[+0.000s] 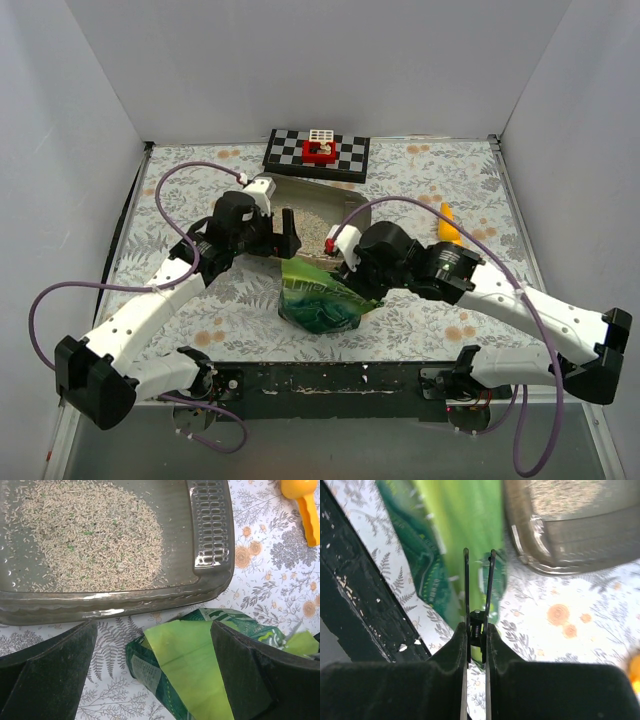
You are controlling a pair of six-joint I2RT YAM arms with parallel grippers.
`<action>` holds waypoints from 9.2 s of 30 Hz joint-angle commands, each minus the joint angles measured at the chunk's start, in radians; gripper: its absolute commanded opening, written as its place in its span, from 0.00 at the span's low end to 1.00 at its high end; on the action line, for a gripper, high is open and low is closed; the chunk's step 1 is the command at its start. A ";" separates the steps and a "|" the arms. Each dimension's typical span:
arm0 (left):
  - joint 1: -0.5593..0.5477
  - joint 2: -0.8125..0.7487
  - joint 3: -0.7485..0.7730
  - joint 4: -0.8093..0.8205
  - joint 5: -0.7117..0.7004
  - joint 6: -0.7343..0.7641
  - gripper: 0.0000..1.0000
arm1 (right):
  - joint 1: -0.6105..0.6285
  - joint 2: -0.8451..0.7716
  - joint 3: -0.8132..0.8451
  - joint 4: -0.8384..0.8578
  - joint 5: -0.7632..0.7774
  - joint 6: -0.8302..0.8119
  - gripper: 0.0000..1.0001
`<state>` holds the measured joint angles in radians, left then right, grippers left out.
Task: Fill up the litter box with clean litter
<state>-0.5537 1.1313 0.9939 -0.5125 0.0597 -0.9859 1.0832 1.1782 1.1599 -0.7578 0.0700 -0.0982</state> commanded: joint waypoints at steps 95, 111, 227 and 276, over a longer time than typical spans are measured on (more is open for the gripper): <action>0.189 -0.400 -0.738 1.560 0.713 -0.597 0.00 | -0.552 -0.163 -0.066 0.289 -0.726 -0.125 0.59; 0.190 -0.413 -0.773 1.691 0.758 -0.591 0.00 | -0.356 -0.023 0.009 0.155 -0.655 -0.262 0.73; 0.189 -0.256 -0.657 1.796 1.005 -0.594 0.00 | -0.272 -0.055 -0.038 0.423 -0.014 -0.137 0.01; 0.189 -0.191 -0.594 1.697 1.100 -0.527 0.00 | -0.253 -0.034 -0.134 0.271 -0.535 -0.167 0.01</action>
<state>-0.3637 0.9859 0.3882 1.1351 1.2324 -1.5166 0.8253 1.0985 1.0332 -0.5522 -0.4232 -0.2424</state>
